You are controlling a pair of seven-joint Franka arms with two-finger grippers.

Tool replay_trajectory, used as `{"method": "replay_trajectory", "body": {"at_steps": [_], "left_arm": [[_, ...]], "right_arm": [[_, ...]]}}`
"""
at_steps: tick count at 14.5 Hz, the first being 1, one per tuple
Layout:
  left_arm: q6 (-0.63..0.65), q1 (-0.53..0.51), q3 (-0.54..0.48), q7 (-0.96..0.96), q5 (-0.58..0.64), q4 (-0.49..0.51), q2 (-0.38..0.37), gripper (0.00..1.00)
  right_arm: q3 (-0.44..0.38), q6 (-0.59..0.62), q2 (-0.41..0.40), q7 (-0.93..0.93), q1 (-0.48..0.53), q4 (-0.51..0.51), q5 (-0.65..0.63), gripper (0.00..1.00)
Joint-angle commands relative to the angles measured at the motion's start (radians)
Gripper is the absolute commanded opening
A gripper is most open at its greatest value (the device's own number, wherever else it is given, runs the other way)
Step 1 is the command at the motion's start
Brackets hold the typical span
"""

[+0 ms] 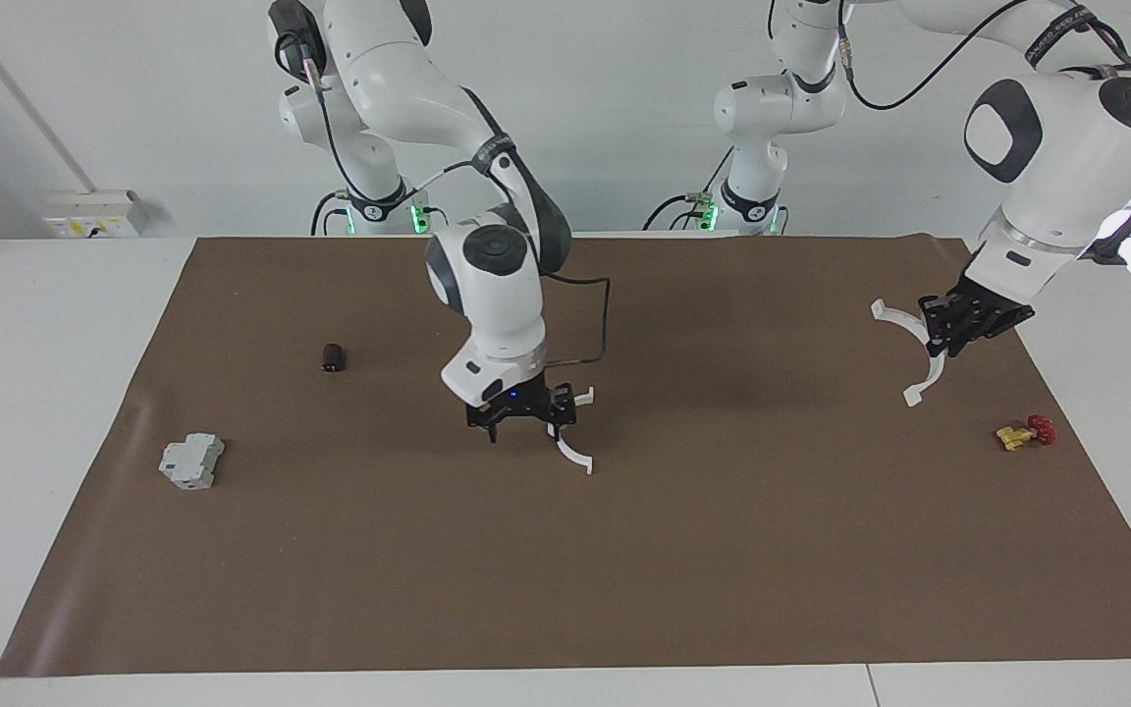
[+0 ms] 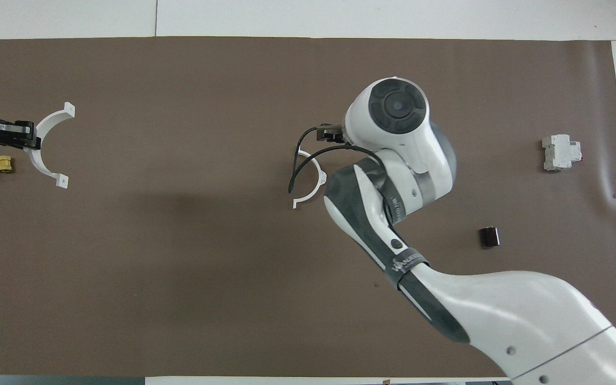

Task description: Assemble drain pipe with both arms

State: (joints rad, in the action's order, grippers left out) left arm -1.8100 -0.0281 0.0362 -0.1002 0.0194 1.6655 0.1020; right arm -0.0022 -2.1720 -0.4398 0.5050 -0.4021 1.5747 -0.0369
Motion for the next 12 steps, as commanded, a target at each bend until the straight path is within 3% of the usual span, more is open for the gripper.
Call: {"method": "replay_trajectory", "body": {"at_steps": [1, 7, 12], "left_arm": [[-0.015, 0.062, -0.006, 0.002, -0.001, 0.026, -0.01, 0.0], [-0.193, 0.282, -0.006, 0.134, 0.013, 0.071, 0.062, 0.0], [-0.363, 0.436, -0.006, 0.197, 0.115, 0.076, 0.166, 0.0]], "right_arm": [[0.013, 0.145, 0.133, -0.089, 0.142, 0.008, -0.011, 1.0], [0.01, 0.417, 0.321, -0.313, 0.363, 0.027, 0.006, 1.0], [0.001, 0.472, 0.43, -0.404, 0.434, 0.096, 0.006, 1.0]]}}
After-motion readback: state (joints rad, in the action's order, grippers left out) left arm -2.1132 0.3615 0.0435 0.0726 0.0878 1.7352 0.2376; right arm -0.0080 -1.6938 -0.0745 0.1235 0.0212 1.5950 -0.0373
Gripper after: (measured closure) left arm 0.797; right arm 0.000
